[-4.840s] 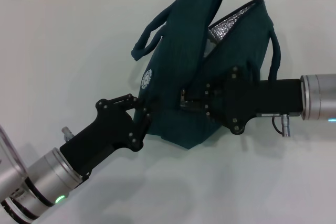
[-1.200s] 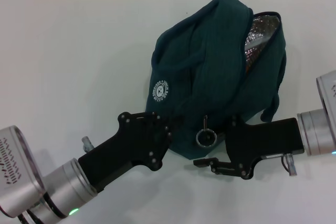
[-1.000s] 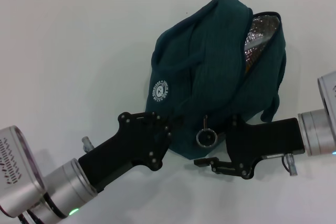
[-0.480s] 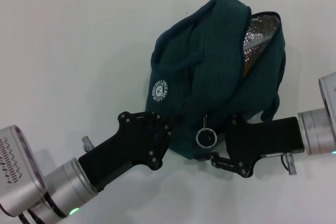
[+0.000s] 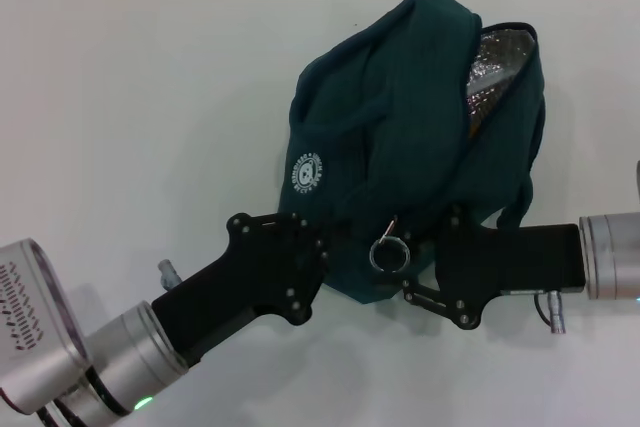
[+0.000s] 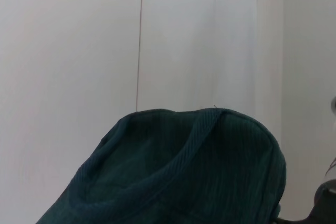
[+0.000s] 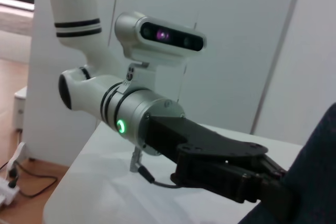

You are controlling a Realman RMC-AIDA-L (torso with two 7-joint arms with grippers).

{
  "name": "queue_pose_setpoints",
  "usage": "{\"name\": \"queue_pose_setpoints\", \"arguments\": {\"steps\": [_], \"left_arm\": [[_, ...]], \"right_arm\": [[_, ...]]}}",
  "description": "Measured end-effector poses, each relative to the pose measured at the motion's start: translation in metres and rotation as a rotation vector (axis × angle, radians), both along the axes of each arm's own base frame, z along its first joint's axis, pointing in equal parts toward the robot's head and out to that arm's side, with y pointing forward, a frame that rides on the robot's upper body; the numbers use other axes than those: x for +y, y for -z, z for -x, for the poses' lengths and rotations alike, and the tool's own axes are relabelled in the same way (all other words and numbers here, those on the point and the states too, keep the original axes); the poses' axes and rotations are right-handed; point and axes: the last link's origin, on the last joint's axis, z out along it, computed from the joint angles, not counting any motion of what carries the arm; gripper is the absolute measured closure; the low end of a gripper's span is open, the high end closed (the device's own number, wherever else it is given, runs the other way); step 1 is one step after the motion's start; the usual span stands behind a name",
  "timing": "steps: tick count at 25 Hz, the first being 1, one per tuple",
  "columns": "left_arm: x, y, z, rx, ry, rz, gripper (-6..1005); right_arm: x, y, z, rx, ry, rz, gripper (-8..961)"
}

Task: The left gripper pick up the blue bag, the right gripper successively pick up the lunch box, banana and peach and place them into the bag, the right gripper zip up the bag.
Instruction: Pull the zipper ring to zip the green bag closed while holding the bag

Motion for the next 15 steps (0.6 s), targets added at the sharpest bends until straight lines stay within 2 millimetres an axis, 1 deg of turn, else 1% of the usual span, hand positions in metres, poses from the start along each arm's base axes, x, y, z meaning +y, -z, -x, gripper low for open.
{"name": "queue_pose_setpoints", "arguments": {"steps": [11,15], "left_arm": [[-0.0003,0.0008,-0.002,-0.006,0.005,0.003,917],[-0.0006,0.0013,-0.0021,-0.005,0.005,0.005,915]], "right_arm": [[-0.0026,0.0021,-0.0049,0.003,0.025,0.006,846],[-0.0031,0.0009,-0.0082,0.003,0.031,-0.008,898]]}}
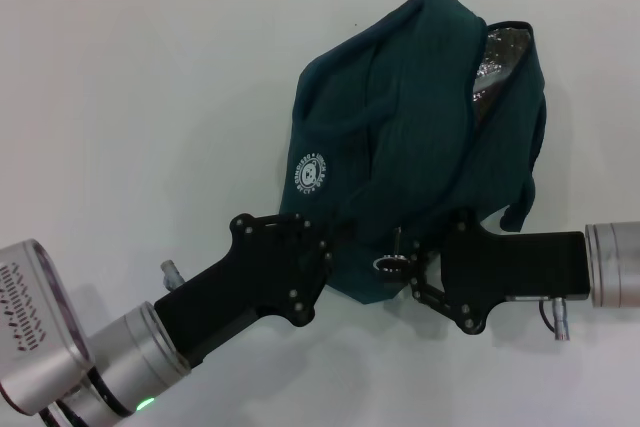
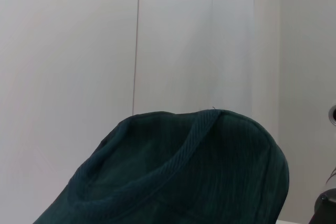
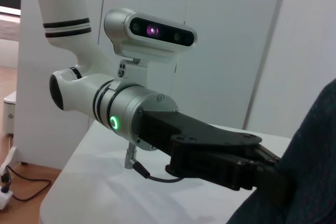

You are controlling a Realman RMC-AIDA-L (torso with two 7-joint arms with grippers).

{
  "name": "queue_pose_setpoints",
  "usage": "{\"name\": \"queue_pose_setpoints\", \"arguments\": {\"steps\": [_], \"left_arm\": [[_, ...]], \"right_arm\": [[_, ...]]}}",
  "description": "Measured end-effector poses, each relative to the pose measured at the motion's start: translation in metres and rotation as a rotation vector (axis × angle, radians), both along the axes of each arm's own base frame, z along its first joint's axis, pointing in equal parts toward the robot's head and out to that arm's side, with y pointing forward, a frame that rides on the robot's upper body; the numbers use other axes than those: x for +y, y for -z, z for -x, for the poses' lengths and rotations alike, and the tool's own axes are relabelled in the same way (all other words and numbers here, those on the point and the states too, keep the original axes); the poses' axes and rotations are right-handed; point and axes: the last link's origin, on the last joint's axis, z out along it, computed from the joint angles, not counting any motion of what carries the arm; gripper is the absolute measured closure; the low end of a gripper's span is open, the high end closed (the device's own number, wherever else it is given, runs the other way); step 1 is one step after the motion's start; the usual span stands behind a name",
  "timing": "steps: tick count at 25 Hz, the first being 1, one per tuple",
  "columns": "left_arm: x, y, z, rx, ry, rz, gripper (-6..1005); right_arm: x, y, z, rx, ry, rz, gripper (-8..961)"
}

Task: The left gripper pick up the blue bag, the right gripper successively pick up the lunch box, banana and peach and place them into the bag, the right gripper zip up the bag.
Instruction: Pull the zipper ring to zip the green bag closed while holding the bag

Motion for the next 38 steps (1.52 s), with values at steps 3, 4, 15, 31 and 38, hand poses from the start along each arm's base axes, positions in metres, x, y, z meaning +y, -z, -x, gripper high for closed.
{"name": "queue_pose_setpoints", "arguments": {"steps": [3,4,15,31,38], "left_arm": [[0.0,0.0,0.0,0.0,-0.001,0.0,913],[0.0,0.0,0.0,0.0,-0.001,0.0,913],[0.0,0.0,0.0,0.0,0.0,0.0,906],[0.0,0.002,0.002,0.014,-0.003,0.008,897],[0.001,0.007,0.003,0.06,0.015,0.04,893]], "right_arm": [[0.0,0.0,0.0,0.006,-0.002,-0.008,926],[-0.001,0.0,-0.001,0.009,-0.002,-0.012,928],[0.0,-0.021,-0.003,0.181,-0.015,-0.243,935],[-0.002,-0.044,-0.006,0.389,-0.037,-0.46,937],[-0.005,-0.055,-0.002,0.473,-0.052,-0.523,939]]}}
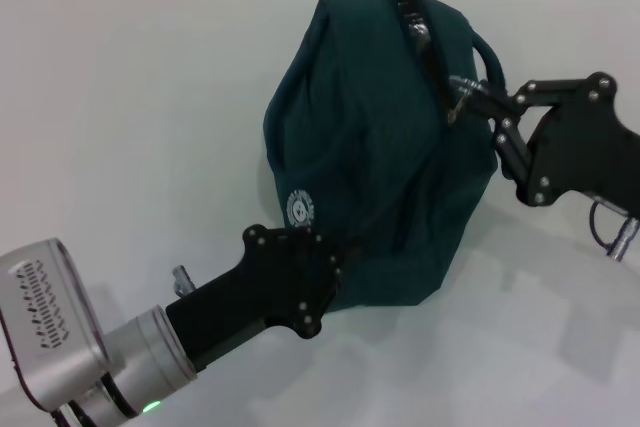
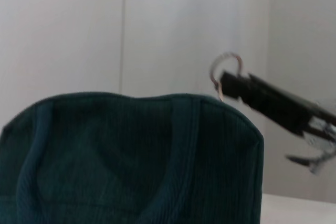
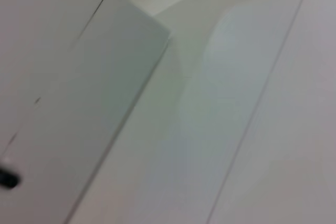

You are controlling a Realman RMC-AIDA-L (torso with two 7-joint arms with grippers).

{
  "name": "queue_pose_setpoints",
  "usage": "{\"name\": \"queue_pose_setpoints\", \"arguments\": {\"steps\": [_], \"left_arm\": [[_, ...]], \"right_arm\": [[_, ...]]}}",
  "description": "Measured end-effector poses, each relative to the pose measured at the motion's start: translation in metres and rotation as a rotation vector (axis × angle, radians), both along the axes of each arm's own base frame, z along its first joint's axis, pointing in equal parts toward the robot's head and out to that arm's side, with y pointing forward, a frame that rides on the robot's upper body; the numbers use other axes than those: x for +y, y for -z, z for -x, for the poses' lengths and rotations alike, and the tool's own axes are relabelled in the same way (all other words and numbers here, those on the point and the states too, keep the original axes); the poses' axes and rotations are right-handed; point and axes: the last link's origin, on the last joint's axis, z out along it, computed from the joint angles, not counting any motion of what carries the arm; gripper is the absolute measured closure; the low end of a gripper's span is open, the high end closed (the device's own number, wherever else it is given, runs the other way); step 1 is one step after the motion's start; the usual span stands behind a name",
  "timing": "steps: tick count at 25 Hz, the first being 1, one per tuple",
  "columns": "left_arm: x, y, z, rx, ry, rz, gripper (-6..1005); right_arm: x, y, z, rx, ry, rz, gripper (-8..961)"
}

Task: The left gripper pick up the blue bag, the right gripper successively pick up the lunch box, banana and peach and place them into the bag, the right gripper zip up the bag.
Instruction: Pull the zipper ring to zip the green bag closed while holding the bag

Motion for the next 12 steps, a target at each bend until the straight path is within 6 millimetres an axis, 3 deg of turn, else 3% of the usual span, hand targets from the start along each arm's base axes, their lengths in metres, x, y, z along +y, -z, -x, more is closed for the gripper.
{"name": "queue_pose_setpoints", "arguments": {"steps": [12], "left_arm": [[-0.007,0.004,-0.012,-0.028,0.067,0.015,886]], "right_arm": [[-0.009,-0.011,-0.004,0.093,-0.007,-0.039,940]]}}
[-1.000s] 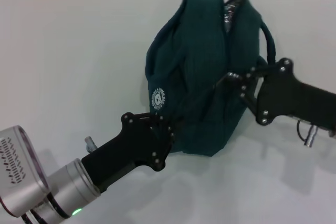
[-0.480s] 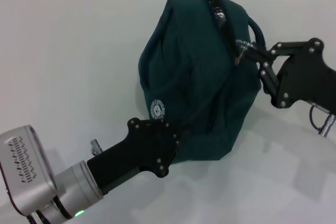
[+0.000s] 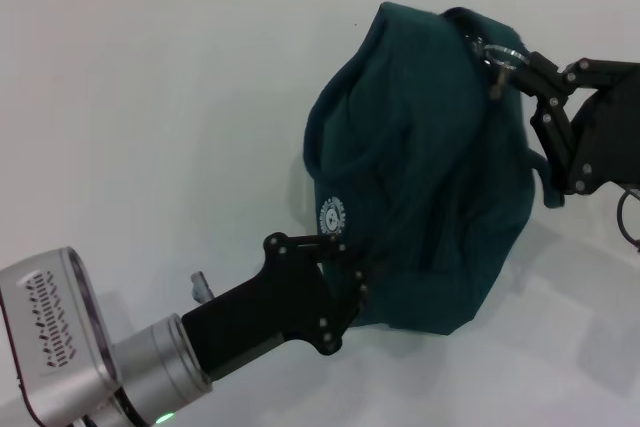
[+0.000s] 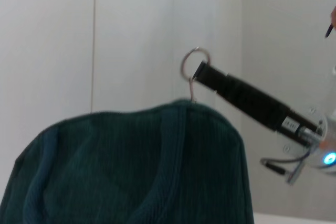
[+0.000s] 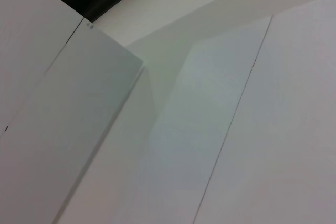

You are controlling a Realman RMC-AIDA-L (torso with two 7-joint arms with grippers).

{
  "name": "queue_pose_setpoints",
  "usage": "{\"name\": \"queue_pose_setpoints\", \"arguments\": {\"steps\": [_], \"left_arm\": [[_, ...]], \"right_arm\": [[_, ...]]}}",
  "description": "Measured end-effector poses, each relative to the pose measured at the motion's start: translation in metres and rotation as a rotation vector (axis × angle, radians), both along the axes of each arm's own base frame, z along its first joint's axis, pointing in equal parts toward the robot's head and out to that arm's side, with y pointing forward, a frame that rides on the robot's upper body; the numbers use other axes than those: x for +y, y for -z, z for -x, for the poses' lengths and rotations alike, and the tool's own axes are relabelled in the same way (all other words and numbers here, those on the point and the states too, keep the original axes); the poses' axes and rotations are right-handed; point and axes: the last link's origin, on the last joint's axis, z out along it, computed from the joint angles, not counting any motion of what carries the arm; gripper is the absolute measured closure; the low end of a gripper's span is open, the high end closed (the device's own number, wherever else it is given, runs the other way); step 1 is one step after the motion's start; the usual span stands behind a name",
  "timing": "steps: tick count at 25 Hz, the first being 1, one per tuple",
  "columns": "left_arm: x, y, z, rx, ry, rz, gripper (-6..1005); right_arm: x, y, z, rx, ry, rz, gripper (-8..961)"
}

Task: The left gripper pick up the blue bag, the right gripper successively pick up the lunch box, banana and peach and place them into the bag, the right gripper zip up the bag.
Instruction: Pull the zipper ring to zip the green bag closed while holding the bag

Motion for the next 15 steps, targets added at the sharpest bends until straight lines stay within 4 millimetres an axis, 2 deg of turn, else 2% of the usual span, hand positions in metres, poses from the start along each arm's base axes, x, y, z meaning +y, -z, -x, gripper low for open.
{"name": "queue_pose_setpoints", "arguments": {"steps": [6,9,15], "left_arm": [[-0.002,0.0,-0.011,-0.053,0.024,-0.011,882],[-0.002,-0.002,-0.016,-0.084,0.034,-0.011,676],[0.001,-0.001,-0.034,-0.157,0.051,-0.007,533]], "right_arm": [[-0.003,0.002,0.001,0.0,-0.012,0.011,940],[-0.003,0.002,0.001,0.001,-0.013,0.011,941],[-0.003,0.002,0.001,-0.009,-0.024,-0.008,941]]}}
